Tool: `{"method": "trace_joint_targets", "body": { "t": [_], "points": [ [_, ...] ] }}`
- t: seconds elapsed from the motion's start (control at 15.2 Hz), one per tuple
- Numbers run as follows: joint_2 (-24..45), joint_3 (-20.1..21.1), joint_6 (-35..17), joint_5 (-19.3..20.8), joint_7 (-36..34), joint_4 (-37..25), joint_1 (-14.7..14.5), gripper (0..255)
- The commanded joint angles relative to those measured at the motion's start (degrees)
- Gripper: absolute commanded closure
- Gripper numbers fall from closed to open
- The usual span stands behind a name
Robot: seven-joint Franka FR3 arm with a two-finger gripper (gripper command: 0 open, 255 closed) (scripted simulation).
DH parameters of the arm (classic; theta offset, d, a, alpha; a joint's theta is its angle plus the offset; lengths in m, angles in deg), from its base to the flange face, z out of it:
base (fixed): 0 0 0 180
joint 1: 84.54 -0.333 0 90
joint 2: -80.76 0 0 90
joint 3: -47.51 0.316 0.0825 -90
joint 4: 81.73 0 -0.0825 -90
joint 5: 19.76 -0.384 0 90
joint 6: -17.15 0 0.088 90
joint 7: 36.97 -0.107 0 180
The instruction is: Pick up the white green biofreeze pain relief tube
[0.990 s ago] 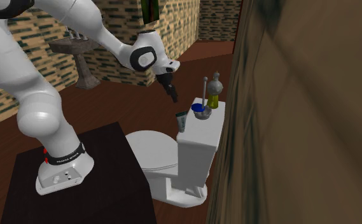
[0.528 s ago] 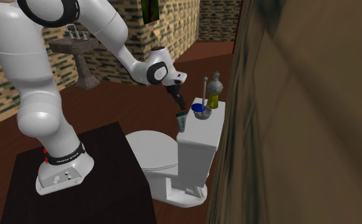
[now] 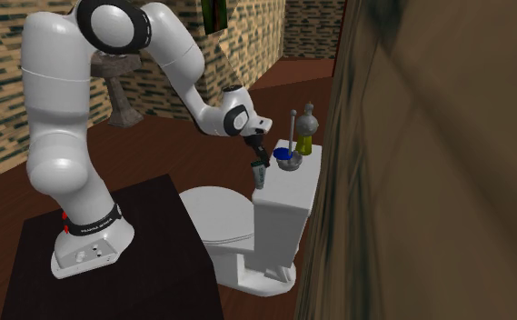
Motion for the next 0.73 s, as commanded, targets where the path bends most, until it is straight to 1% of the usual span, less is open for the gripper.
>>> {"method": "trace_joint_targets", "body": {
  "t": [0.0, 0.2, 0.26, 0.66],
  "points": [
    [1.35, -0.86, -1.15, 0.82, -0.97, -0.27, -0.73, 0],
    [2.54, -1.60, -2.13, 1.42, -1.67, -0.52, -1.32, 0],
    [2.60, -1.63, -2.15, 1.45, -1.70, -0.55, -1.35, 255],
    [2.63, -1.64, -2.17, 1.45, -1.71, -0.56, -1.36, 255]
  ]
}}
